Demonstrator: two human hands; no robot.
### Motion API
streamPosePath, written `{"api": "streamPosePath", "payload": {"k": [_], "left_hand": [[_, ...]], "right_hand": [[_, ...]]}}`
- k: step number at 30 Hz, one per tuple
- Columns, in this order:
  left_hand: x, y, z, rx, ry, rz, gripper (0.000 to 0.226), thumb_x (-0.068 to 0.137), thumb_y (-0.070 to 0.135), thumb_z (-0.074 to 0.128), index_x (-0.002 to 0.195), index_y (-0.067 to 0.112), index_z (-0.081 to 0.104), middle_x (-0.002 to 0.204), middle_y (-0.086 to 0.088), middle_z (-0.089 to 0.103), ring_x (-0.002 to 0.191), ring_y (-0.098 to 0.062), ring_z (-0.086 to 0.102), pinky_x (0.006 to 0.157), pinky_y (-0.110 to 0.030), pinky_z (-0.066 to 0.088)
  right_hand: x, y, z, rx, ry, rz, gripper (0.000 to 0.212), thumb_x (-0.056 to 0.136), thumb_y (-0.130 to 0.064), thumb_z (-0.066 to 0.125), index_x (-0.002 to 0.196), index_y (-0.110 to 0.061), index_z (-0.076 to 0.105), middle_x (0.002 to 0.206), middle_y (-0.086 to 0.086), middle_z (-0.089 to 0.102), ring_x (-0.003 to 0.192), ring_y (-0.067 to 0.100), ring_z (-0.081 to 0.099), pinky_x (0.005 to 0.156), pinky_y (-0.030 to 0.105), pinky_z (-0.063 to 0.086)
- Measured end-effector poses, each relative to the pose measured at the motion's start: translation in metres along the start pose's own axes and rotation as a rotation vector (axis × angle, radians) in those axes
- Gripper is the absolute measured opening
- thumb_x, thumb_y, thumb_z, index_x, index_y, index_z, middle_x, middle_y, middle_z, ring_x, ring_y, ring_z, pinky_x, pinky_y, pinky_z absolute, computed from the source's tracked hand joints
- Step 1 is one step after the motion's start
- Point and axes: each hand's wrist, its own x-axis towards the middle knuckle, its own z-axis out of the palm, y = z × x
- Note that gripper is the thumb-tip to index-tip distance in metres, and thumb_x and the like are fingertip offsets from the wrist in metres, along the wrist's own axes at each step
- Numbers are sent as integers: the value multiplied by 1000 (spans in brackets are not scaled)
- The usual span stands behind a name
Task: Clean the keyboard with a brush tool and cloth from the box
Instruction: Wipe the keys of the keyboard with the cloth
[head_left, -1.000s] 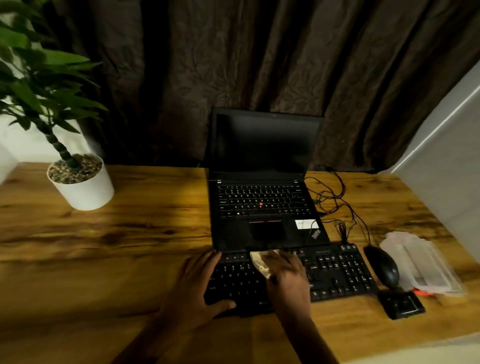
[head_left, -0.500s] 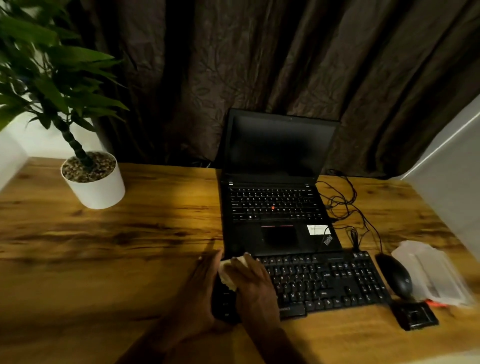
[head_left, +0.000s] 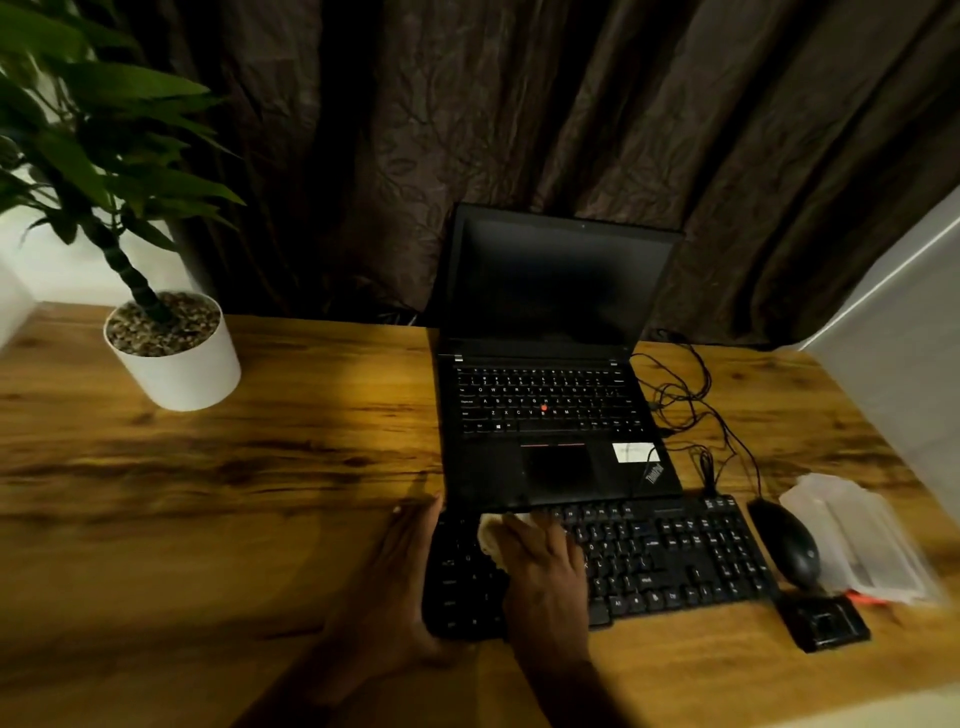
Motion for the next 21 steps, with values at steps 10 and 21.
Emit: {"api": "streamPosePath", "payload": {"k": [10, 21], "left_hand": [[1, -1, -1, -77, 2, -14, 146, 43, 77, 74, 151, 35, -14, 158, 22, -12, 148, -5, -12, 119, -19, -5], [-1, 2, -2, -22, 20, -8, 149, 45, 88, 70, 152, 31, -16, 164, 10, 0, 152, -16, -2, 123, -32, 6]], "right_hand": [[10, -29, 4, 14, -125, -101, 37, 77, -27, 43, 106, -35, 65, 106, -13, 60, 96, 17, 56, 76, 30, 38], [7, -8, -3, 1, -121, 61, 47, 70, -18, 41, 106, -34, 66, 110, -14, 61, 93, 16, 50, 74, 30, 36]]}}
